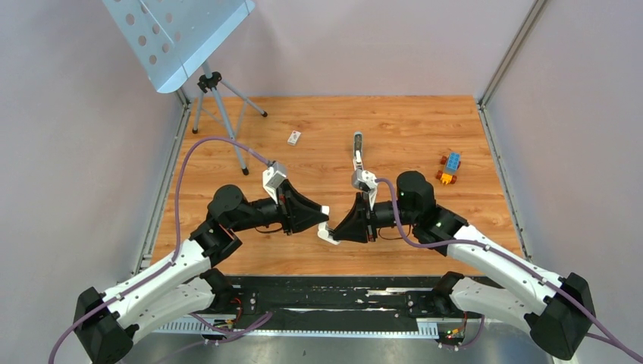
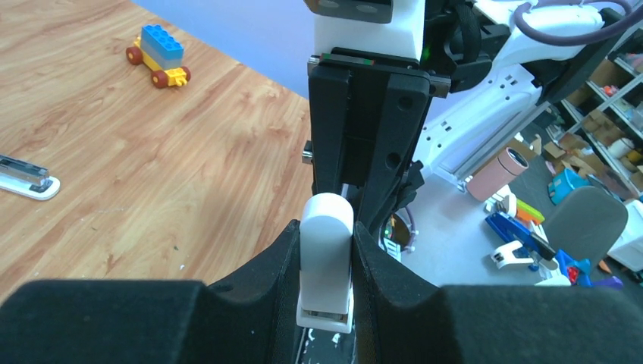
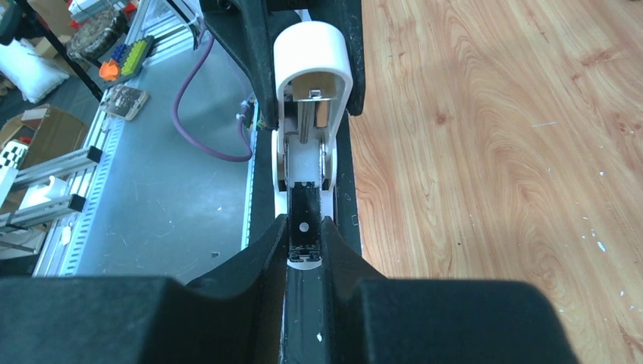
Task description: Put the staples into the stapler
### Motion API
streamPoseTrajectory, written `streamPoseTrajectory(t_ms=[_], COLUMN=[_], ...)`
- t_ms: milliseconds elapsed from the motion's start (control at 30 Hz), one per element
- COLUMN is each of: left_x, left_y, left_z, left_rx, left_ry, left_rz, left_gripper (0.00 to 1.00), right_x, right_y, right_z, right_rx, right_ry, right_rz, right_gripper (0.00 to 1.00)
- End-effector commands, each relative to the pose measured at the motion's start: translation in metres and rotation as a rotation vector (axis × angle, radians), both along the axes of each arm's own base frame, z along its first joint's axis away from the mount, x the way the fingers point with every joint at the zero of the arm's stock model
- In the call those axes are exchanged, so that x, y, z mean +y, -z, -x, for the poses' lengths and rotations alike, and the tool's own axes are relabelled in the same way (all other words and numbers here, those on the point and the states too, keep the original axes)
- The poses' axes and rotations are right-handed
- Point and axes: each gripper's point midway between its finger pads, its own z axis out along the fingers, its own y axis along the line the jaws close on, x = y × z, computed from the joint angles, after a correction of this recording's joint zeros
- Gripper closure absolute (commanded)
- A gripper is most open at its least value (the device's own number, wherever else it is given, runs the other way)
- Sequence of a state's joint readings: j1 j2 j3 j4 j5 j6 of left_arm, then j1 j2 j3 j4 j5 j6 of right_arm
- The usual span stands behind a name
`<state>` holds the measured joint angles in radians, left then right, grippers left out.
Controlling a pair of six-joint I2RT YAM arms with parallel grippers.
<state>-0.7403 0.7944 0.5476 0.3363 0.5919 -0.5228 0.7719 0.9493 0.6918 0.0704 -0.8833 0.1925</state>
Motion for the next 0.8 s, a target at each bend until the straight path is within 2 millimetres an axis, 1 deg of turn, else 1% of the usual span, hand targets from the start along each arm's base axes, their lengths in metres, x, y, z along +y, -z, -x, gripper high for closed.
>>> streamPoseTrajectory(t_ms=[0,200,400,433,500,533,633,767], left_x=[0.009,0.012,0.015,0.015,0.016,0.016,0.015,0.013], left_y=[-0.018,-0.017,-0.018,-0.023,-0.024,-0.024,-0.021,-0.020], left_z=[-0.032,-0.038,-0.042,-0.042,-0.042,-0.042,-0.043,-0.044], left_rx=[-0.038,-0.016,-0.003,-0.006,0.005,0.012,0.024,0.041], left_ry=[-0.171,-0.213,-0.246,-0.249,-0.250,-0.249,-0.247,-0.239], left_rz=[0.086,0.125,0.173,0.202,0.242,0.252,0.263,0.282], left_gripper=[1.00,1.00,1.00,1.00,1.00,1.00,1.00,1.00], right_x=[-0.002,0.001,0.006,0.007,0.009,0.008,0.007,0.003], right_y=[0.001,0.002,0.004,0.004,0.004,0.009,0.011,0.013], right_z=[0.017,0.013,-0.002,-0.005,-0.011,-0.012,-0.018,-0.022], right_rx=[0.051,0.082,0.130,0.145,0.185,0.205,0.238,0.237], right_ry=[-0.051,-0.025,0.085,0.108,0.152,0.174,0.230,0.275], right_rz=[-0.035,-0.041,-0.085,-0.100,-0.131,-0.141,-0.171,-0.174], right_gripper=[0.85,0.85,0.83,0.82,0.82,0.82,0.81,0.81])
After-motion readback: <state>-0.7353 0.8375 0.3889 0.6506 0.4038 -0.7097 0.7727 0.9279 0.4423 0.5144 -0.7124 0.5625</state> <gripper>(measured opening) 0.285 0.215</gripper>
